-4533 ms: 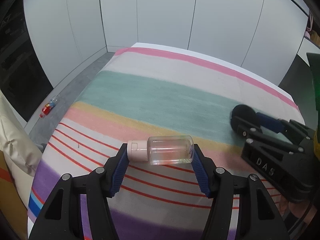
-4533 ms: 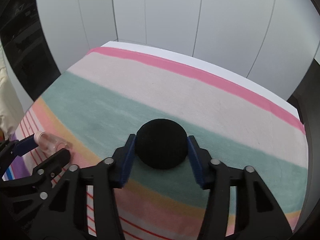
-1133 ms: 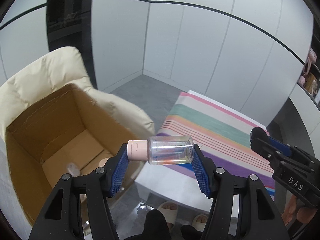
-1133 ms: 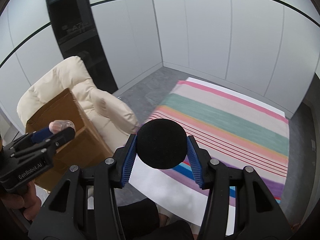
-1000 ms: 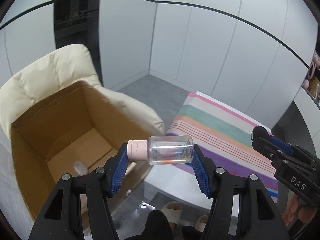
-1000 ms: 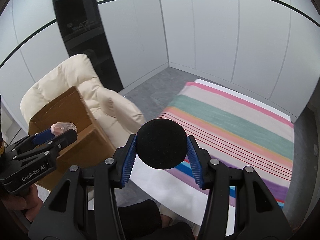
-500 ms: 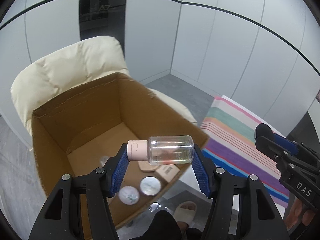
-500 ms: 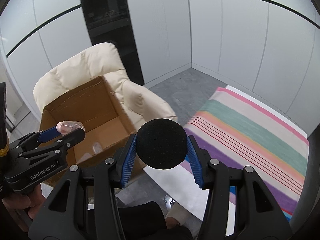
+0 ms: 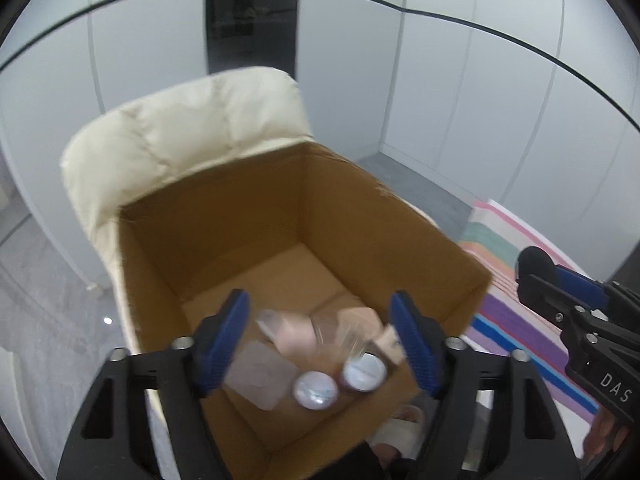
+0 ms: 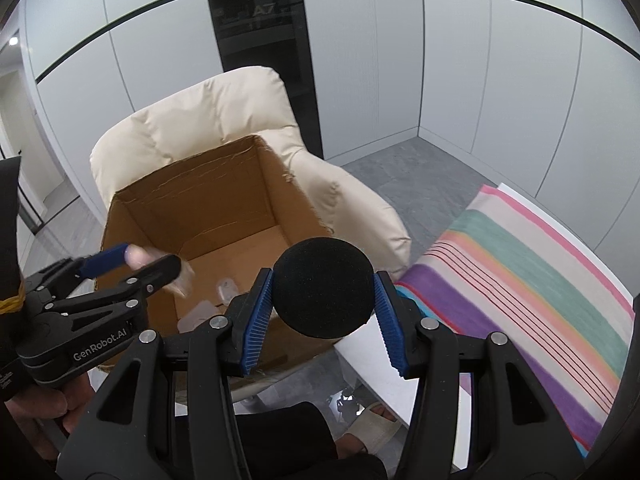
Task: Organize objects
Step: 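Open the left tool to drop the bottle while the right tool drops the puff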
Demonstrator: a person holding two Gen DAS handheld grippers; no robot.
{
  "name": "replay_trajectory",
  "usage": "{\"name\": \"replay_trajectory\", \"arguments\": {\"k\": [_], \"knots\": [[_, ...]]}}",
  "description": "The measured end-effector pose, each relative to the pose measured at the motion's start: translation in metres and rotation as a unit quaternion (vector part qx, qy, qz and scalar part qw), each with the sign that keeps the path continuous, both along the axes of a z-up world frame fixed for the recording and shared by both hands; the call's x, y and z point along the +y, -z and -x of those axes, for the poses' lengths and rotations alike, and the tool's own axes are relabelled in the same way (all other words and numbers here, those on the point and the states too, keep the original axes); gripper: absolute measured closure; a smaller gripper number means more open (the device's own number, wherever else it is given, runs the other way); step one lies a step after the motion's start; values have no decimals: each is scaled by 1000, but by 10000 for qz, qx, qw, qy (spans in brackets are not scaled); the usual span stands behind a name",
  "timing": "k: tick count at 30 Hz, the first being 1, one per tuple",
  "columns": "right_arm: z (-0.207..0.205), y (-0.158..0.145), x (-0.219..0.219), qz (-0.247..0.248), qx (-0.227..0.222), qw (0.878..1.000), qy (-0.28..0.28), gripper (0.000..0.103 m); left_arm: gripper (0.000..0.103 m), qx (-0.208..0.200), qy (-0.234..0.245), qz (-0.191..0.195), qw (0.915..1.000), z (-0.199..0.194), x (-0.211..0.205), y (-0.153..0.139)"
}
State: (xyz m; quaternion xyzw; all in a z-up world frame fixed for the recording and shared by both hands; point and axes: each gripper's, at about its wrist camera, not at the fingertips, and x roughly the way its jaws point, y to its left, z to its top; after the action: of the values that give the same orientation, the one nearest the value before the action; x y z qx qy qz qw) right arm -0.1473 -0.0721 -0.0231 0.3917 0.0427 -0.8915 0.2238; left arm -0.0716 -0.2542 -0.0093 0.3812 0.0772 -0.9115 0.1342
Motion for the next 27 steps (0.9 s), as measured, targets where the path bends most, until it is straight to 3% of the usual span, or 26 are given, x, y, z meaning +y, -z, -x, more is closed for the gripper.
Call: {"name": "replay_trajectory", "arguments": {"k": [1, 2, 13, 20, 23, 24, 27], "knots": [[0, 1, -4, -8, -22, 10000, -26, 51, 1, 19, -95, 77, 9999, -3, -3, -2], [0, 1, -8, -18, -30, 10000, -53, 51, 0, 60, -213, 156, 9996, -7, -7, -4], [-7, 4, -72, -32, -99, 9981, -607, 50, 0, 183, -600, 400, 9972, -47, -46, -16], [-12, 4, -102, 57, -156, 9965, -825, 47, 0, 139, -814, 363, 9959, -66, -72, -15], [-16, 4, -111, 34, -113, 9959, -901, 34, 0, 119, -879, 327, 9955, -70, -80, -13], [-17, 3, -114, 17, -65, 9959, -901, 21, 0, 105, -894, 315, 9954, -71, -82, -13], [-20, 1, -114, -110, 124, 9969, -771, 11, 0, 112, -922, 278, 9953, -72, -85, -13]]}}
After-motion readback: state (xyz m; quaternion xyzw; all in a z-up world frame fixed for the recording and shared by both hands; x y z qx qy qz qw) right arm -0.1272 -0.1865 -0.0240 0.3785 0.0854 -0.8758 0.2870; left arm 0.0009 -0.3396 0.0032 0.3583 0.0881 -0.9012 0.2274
